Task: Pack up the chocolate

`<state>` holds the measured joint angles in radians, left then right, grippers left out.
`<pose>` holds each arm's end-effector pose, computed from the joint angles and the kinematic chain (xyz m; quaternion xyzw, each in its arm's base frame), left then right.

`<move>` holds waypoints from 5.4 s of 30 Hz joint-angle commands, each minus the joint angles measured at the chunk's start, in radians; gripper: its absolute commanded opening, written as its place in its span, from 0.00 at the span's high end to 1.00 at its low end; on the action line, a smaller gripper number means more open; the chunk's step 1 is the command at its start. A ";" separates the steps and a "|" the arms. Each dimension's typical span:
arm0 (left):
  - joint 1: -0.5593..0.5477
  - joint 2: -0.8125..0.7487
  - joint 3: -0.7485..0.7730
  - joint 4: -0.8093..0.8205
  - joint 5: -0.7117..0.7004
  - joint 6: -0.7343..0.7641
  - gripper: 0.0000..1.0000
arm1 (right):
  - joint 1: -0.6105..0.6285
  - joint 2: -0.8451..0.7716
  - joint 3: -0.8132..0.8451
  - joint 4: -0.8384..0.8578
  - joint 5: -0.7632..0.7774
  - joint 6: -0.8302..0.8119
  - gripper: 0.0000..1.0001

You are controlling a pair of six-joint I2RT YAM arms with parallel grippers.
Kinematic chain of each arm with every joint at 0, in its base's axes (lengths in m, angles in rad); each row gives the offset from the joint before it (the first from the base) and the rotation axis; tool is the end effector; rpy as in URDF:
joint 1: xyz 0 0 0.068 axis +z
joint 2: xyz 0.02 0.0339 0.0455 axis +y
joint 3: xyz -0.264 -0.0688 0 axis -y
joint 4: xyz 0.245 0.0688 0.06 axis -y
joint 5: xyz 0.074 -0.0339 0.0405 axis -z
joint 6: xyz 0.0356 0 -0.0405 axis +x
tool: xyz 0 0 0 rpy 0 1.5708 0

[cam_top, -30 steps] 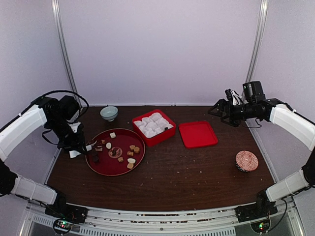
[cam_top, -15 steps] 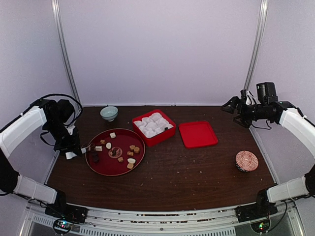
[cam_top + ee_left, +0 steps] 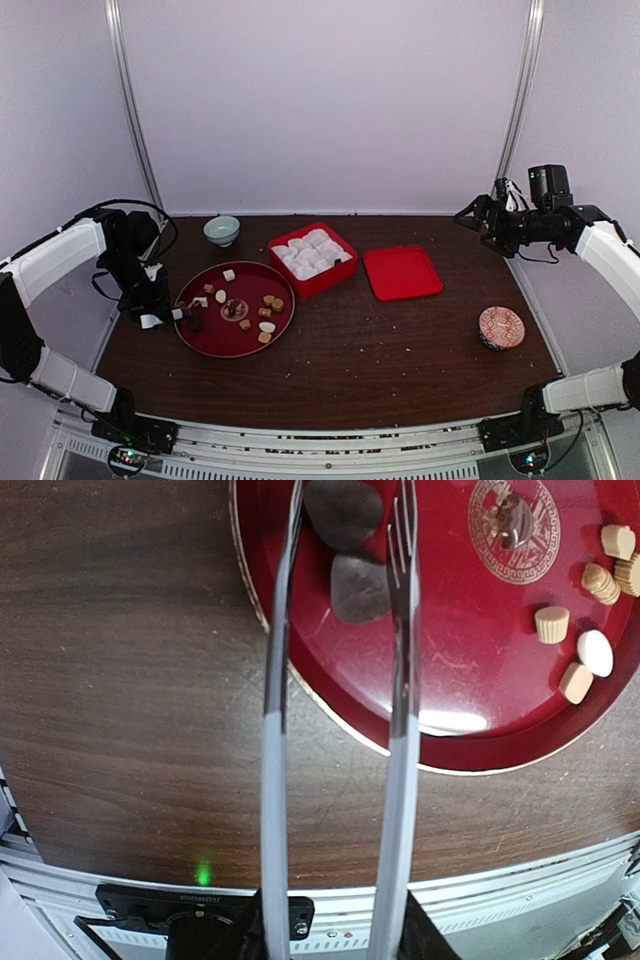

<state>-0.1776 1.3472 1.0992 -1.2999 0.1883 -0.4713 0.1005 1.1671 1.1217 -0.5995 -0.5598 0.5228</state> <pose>0.2116 -0.0448 0.2600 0.1446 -0.9849 0.0927 0.0192 0.2439 0.0436 0.3425 0.0596 0.8667 0.3669 0.3327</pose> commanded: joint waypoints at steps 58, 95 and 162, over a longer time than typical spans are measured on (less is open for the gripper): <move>-0.361 0.746 0.964 0.198 0.363 -0.008 0.80 | -0.001 0.035 0.085 -0.012 -0.084 0.007 0.00; -0.364 0.814 0.923 0.159 0.331 -0.024 0.75 | -0.001 0.008 0.020 0.016 -0.100 0.009 0.00; -0.167 -0.098 0.097 -0.181 -0.042 -0.083 0.60 | 0.016 0.038 -0.064 0.204 -0.205 0.050 0.00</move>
<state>-0.3550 1.2415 1.2140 -1.5017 0.1688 -0.5526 0.1074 1.2247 1.0706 -0.4274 -0.7448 0.5594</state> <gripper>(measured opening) 0.397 0.997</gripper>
